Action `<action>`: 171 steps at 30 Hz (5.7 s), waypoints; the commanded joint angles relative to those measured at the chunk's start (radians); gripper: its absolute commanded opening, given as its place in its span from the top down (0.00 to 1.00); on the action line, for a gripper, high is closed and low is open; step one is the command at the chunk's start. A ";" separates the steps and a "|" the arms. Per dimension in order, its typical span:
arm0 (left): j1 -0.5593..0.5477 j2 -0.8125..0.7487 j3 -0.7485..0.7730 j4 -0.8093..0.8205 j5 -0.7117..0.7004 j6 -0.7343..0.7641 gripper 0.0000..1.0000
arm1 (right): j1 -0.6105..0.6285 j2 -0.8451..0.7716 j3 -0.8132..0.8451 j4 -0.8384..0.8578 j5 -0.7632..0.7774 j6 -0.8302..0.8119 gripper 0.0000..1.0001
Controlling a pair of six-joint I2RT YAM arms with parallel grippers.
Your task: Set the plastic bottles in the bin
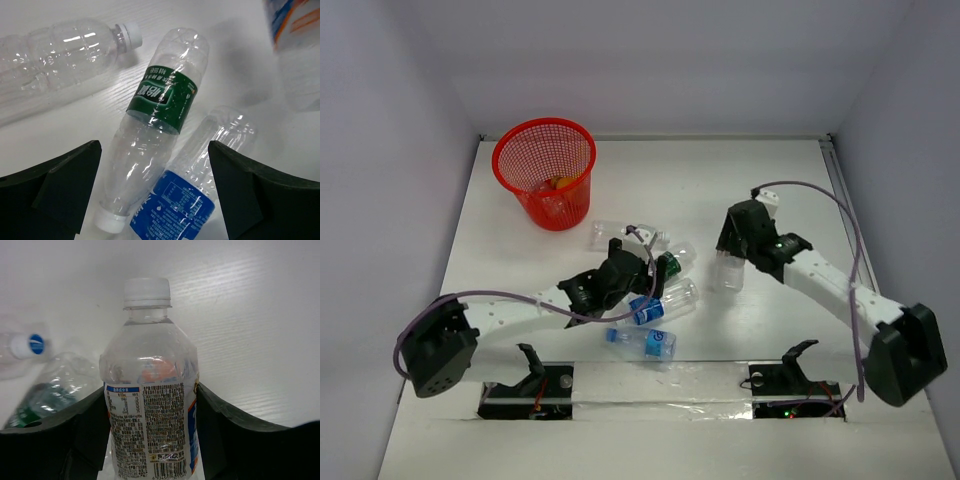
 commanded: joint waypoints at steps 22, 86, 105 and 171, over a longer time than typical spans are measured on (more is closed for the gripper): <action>-0.005 0.286 0.191 0.041 -0.074 0.101 0.11 | -0.007 -0.376 0.358 0.263 -0.272 -0.129 0.51; 0.013 0.524 0.230 0.085 -0.122 0.141 0.29 | 0.230 0.671 1.260 0.647 -0.577 -0.031 0.06; 0.013 0.042 0.093 0.179 -0.165 0.095 0.41 | 0.230 -0.068 0.423 0.753 -0.273 -0.269 0.45; 0.601 -0.263 0.486 -0.038 0.236 -0.074 0.59 | 0.333 -0.154 -0.034 0.437 -0.495 -0.229 0.89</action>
